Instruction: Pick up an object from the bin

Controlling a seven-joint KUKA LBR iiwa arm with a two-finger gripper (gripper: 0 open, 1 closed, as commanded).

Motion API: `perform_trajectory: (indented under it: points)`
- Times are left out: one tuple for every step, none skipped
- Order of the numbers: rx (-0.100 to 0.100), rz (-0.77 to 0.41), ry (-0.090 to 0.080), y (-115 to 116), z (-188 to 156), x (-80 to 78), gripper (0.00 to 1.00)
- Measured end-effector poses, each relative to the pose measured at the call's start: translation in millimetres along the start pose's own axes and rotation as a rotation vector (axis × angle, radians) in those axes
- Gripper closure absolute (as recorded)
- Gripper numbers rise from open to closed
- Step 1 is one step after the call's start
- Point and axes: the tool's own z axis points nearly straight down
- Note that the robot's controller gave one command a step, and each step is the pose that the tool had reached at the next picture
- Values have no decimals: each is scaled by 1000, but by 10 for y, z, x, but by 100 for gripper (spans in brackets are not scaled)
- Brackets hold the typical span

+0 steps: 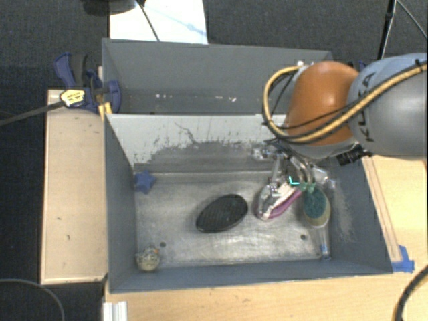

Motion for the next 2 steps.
perform_trajectory:
  points:
    - [1, -255, -7, 646, 768, 186, 0]
    - [0, -291, -12, 791, 457, 242, 0]
